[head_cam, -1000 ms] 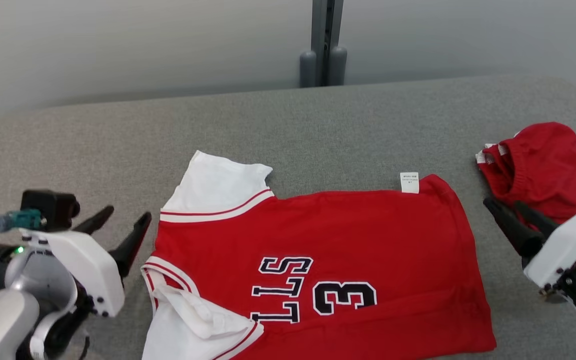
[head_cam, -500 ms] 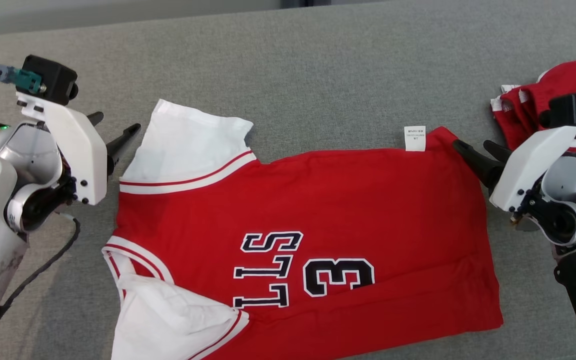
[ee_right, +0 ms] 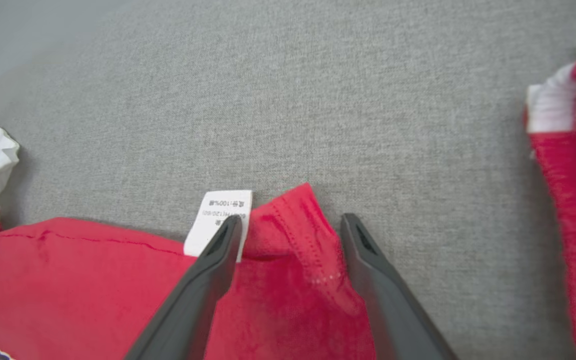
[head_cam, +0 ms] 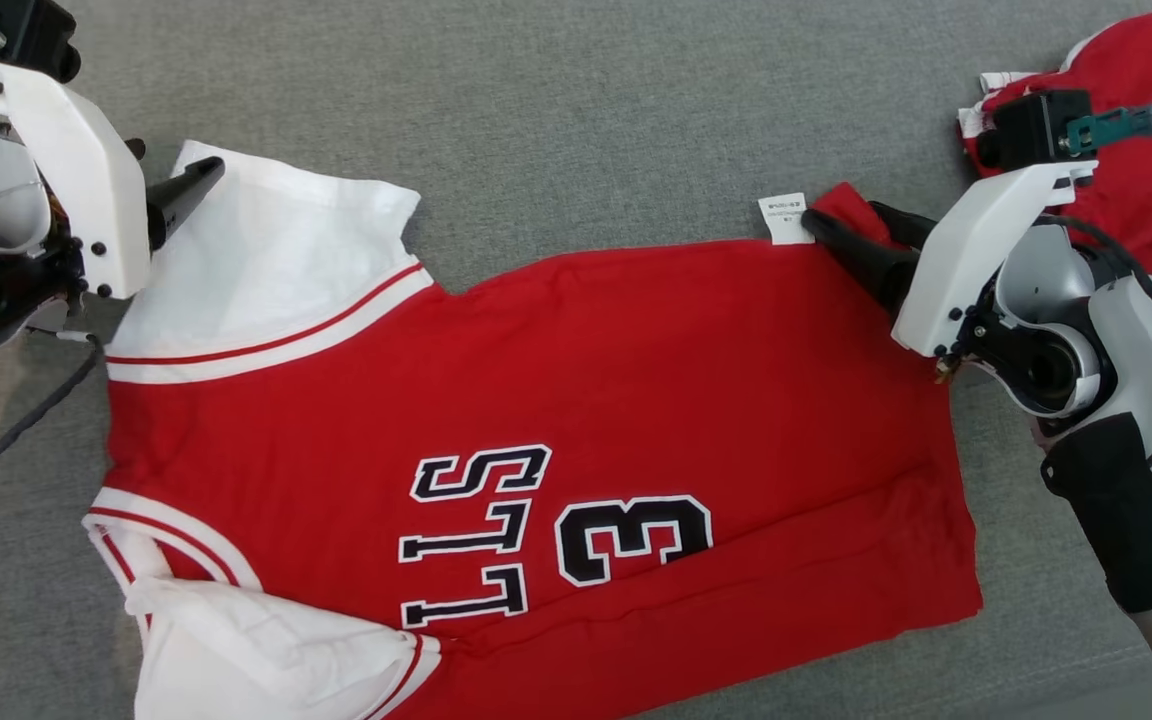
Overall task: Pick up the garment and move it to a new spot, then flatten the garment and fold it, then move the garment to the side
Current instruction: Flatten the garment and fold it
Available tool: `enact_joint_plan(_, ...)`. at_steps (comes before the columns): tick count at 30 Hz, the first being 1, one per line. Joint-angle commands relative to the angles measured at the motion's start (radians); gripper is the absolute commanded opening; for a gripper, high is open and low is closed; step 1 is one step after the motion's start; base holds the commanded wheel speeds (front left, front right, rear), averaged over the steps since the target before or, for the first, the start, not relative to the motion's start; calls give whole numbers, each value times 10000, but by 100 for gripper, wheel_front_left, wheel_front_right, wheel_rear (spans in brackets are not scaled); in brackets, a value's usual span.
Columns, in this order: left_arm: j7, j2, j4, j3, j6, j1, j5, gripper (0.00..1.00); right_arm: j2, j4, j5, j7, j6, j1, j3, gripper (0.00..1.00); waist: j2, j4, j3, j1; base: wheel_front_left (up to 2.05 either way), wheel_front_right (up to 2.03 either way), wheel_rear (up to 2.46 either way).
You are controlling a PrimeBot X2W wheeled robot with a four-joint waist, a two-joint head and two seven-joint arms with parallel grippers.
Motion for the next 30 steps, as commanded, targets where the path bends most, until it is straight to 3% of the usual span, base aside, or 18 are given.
enact_joint_plan(1, 144, 73, 42, -110, -32, -252, -373, 100, -71, 53, 191, -178, 2, -173, 253, 100, 0, -270, 279, 0, 0, 0, 0)
enact_joint_plan(10, 160, 305, 574, -860, -26, -563, -602, 100, -129, 218, 900, -546, 2, -314, 1160, 100, 0, -393, 382, 0, 0, 0, 0)
enact_joint_plan(11, 160, 270, 636, -905, -26, -575, -707, 100, -146, 231, 986, -573, 2, -334, 1257, 73, 0, -387, 391, 0, 0, 0, 0)
enact_joint_plan(12, 169, 241, 662, -977, -26, -599, -783, 95, -169, 222, 1070, -619, 2, -367, 1370, 35, 0, -376, 394, 0, 0, 0, 0)
enact_joint_plan(13, 105, 224, 630, -1042, -26, -642, -849, 35, -206, 179, 1150, -689, 2, -403, 1456, 4, 0, -359, 395, 0, 0, 0, 0)
enact_joint_plan(14, 41, 229, 578, -1094, -27, -691, -933, 0, -270, 154, 1237, -779, 2, -444, 1495, 0, 0, -336, 383, 0, 0, 0, 0)
enact_joint_plan(23, -564, 465, 463, -1679, -27, -806, -1483, 0, -708, 534, 2396, -1440, 2, -256, 1419, 0, 0, 22, -240, 0, 0, 0, 0)
enact_joint_plan(30, -1158, 648, 358, -2043, -28, -352, -1963, 0, -978, 850, 3601, -988, 2, 347, 1216, 0, 0, 410, -1097, 0, 0, 0, 0)
